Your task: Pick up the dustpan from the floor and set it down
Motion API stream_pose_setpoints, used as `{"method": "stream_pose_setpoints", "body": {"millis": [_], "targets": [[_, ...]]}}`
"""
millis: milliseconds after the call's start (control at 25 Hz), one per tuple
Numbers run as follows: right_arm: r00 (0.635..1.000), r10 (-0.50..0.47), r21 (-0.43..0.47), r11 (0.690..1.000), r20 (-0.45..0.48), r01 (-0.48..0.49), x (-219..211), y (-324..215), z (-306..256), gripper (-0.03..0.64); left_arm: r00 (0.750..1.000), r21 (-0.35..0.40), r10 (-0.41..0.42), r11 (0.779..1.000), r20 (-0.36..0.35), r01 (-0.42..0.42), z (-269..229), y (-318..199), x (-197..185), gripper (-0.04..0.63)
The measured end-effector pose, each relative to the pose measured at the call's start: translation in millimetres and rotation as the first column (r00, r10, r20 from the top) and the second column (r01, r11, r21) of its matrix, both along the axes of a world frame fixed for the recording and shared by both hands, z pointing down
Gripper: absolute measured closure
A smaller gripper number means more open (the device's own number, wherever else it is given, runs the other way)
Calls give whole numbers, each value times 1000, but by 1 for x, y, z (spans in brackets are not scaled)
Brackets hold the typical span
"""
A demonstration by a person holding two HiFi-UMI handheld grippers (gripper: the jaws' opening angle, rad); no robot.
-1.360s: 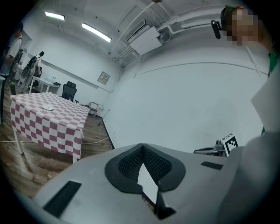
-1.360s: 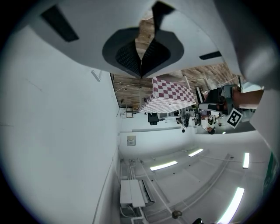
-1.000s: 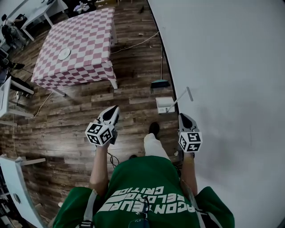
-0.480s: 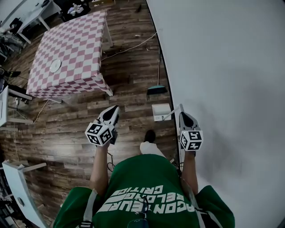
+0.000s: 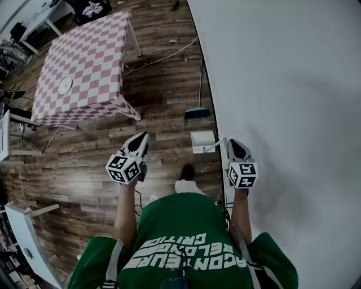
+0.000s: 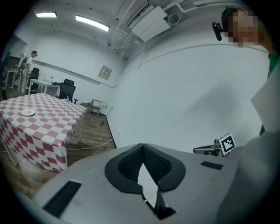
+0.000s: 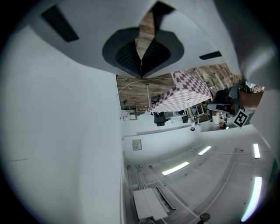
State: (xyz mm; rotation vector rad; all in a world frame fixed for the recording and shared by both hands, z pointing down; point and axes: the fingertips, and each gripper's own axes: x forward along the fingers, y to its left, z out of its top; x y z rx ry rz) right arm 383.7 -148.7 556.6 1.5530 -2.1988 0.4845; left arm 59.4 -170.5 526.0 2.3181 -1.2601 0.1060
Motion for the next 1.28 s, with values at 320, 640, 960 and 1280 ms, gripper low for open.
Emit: {"method": "stream_pose_setpoints", "body": {"millis": [320, 640, 960, 1280], "targets": [[998, -63, -30, 998, -10, 63, -4, -4, 3, 609, 999, -21, 7, 1000, -39, -8, 10, 2, 12, 592], [998, -35, -20, 999, -45, 34, -22, -4, -2, 609, 992, -22, 102, 994, -68, -104, 15, -12, 13, 592], [995, 79, -47, 996, -69, -82, -12, 8, -1, 609, 973, -15, 210, 977, -97, -212, 5, -26, 20, 592], [982, 143, -140, 977, -123, -159, 9, 7, 36, 607, 970, -17, 233, 972, -70, -235, 9, -39, 26, 592]]}}
